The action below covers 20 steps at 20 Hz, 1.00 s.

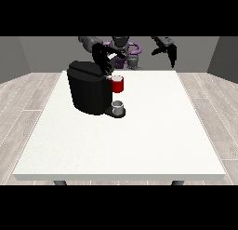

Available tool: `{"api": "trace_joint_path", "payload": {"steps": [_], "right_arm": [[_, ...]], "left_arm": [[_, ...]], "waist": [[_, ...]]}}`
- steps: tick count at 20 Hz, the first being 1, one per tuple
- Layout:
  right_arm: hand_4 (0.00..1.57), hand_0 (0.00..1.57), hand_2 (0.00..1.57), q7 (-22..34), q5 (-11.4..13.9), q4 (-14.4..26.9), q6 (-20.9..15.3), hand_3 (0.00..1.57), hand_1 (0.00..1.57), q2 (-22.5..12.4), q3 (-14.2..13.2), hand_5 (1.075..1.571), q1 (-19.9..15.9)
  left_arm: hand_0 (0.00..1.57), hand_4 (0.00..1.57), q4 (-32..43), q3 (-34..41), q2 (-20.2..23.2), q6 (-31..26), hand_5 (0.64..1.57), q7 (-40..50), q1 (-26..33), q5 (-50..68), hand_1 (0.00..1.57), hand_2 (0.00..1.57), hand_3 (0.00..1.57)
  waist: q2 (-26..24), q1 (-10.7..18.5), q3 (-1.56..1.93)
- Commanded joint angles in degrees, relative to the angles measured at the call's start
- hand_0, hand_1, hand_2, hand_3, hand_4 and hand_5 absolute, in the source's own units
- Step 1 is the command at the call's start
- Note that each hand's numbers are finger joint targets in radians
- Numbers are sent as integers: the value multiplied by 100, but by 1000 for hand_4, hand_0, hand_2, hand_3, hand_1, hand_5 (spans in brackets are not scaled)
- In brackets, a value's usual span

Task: Insert the coffee pod into the coffee machine and close the lid

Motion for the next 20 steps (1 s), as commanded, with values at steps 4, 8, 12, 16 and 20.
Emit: {"api": "trace_joint_path", "payload": {"steps": [4, 8, 12, 16, 20], "right_arm": [[241, 0, 0, -120, 132, -357, 30, 0, 0, 228, 261, 1571, -806], [102, 0, 0, 64, 157, -688, 188, 0, 0, 57, 286, 1571, -764], [53, 0, 0, 519, 338, -1009, 69, 0, 0, -199, 254, 1571, -827], [0, 0, 0, 974, 295, -1383, 152, 0, 0, -388, 158, 1571, -1090], [0, 0, 0, 1129, 335, -1578, 221, 0, 0, -576, 38, 1571, -1043]], "left_arm": [[0, 382, 15, -108, 4, -88, 1571, -113, -277, -15, 0, 0, 0], [0, 418, 13, -205, -93, -105, 1571, -72, -450, -3, 0, 0, 0], [0, 368, 24, -224, 53, -367, 1571, -240, -510, 75, 0, 0, 0], [0, 418, 138, -259, -50, -332, 1571, -54, -881, 104, 0, 0, 0], [0, 254, 97, -341, -41, -450, 1571, -176, -960, 115, 0, 0, 0]], "waist": [[189, 736, -113], [367, 860, -107], [583, 1333, -114], [735, 1440, -110], [980, 1815, -103]]}}
